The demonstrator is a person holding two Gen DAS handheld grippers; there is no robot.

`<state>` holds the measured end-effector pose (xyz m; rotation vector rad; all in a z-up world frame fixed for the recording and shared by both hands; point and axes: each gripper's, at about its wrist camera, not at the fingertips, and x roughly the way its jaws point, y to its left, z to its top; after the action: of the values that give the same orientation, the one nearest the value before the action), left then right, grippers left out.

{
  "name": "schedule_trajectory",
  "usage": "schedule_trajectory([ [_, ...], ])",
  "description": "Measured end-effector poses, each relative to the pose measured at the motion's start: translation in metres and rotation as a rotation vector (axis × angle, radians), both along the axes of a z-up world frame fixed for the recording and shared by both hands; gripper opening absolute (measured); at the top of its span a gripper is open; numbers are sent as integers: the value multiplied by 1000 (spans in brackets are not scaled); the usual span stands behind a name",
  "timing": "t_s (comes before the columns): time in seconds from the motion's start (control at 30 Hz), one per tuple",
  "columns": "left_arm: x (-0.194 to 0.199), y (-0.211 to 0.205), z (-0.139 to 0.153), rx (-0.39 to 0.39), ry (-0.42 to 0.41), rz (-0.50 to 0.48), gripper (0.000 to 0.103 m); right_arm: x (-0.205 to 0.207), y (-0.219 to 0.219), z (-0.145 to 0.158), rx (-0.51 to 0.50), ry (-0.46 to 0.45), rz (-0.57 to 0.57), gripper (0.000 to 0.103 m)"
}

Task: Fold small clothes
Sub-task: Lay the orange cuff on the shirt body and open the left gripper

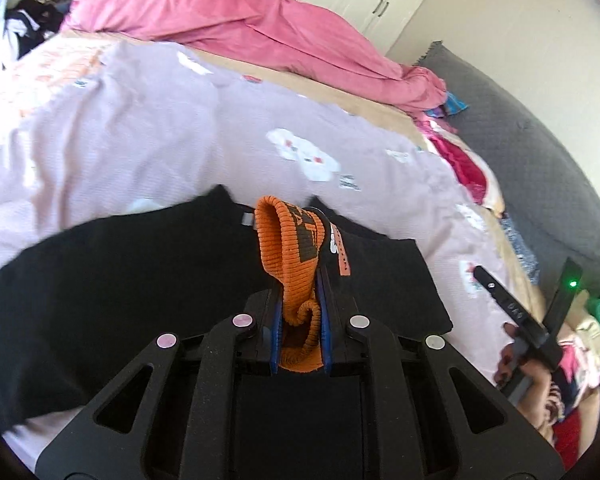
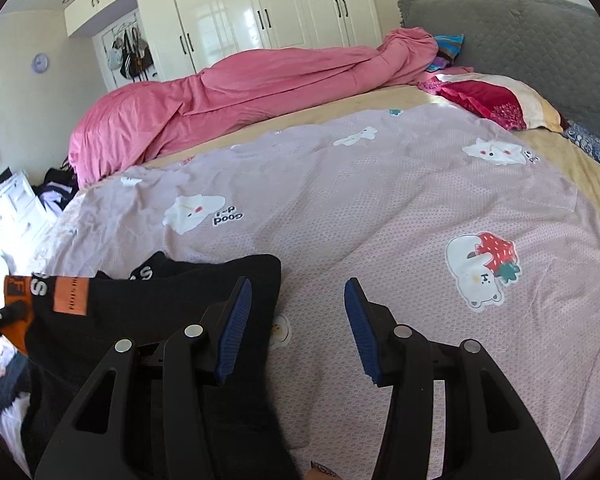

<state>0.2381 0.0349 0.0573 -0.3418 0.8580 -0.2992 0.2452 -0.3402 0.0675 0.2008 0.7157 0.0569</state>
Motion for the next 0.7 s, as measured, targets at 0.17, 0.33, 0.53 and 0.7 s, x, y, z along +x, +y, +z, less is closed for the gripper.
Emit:
schedule_trajectory([
  [0.17,-2,29,-18,-31,40,48,7,3,11,-7,-27,18,23,47],
  [0.33,-5,46,-36,-50,98,68,8,6,22,-13,-49,29,48,47],
  [0.53,-8,57,-39,-65,119,68,9,6,42,-20,-65,32,93,47],
  [0.7,-11,67,-39,-63,126,90,11,4,65,-24,-69,40,158,47],
])
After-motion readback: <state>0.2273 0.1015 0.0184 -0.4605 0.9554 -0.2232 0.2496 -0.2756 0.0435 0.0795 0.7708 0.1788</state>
